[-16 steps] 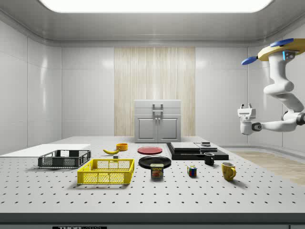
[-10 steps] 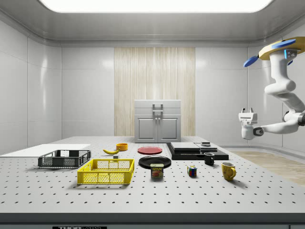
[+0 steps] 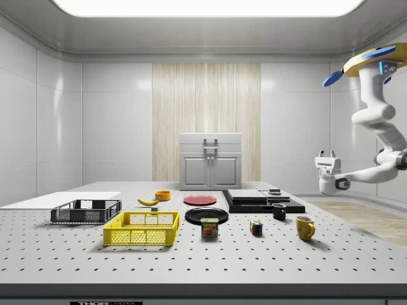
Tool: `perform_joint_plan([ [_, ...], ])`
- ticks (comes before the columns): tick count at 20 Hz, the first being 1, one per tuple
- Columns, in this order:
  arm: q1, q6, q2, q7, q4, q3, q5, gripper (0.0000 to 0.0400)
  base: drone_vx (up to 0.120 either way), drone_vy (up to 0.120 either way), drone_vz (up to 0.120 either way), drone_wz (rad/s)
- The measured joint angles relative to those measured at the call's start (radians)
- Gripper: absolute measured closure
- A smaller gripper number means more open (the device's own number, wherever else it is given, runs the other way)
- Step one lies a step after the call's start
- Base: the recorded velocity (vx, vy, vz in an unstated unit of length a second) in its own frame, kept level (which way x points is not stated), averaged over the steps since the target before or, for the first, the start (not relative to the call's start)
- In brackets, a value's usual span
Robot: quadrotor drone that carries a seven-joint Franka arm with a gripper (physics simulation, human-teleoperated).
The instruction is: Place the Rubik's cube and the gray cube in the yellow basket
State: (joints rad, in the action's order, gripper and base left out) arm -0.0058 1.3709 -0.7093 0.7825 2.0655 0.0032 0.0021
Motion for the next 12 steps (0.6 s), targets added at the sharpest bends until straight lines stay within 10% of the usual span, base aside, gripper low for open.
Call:
perform_joint_plan([
  [12, -0.002, -0.008, 0.006, -0.001, -0.023, 0.001, 0.000, 0.0000, 0.120, 0.120, 0.000, 0.000],
])
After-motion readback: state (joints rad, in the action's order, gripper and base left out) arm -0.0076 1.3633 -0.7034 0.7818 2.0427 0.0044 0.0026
